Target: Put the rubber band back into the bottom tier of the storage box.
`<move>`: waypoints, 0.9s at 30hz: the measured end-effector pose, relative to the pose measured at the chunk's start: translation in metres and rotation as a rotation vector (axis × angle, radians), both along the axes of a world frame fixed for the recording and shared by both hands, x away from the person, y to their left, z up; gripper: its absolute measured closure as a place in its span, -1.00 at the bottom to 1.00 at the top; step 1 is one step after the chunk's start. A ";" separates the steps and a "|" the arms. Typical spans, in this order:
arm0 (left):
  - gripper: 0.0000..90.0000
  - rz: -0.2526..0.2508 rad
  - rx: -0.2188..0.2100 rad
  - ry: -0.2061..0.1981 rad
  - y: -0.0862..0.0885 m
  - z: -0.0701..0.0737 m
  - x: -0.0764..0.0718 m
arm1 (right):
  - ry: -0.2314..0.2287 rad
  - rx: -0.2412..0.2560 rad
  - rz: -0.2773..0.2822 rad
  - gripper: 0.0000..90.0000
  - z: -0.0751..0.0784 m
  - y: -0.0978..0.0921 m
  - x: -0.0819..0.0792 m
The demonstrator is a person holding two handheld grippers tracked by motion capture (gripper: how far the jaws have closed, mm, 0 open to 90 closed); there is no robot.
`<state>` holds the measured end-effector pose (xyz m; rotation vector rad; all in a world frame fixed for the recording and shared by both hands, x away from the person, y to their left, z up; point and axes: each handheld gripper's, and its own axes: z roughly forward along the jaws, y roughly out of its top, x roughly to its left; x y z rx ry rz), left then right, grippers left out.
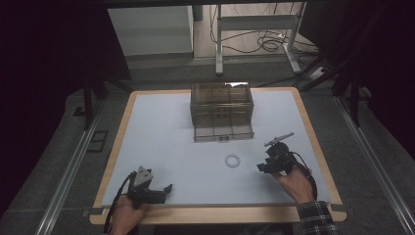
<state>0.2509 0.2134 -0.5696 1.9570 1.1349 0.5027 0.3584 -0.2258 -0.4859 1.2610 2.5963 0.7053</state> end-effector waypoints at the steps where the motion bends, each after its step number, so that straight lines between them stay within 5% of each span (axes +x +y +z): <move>1: -1.00 0.000 0.000 0.000 0.000 0.000 0.000 | 0.002 -0.004 -0.001 0.18 0.000 0.002 0.001; 27: -1.00 0.000 -0.001 -0.001 0.000 0.000 0.000 | 0.030 -0.064 0.064 0.32 0.008 0.045 0.038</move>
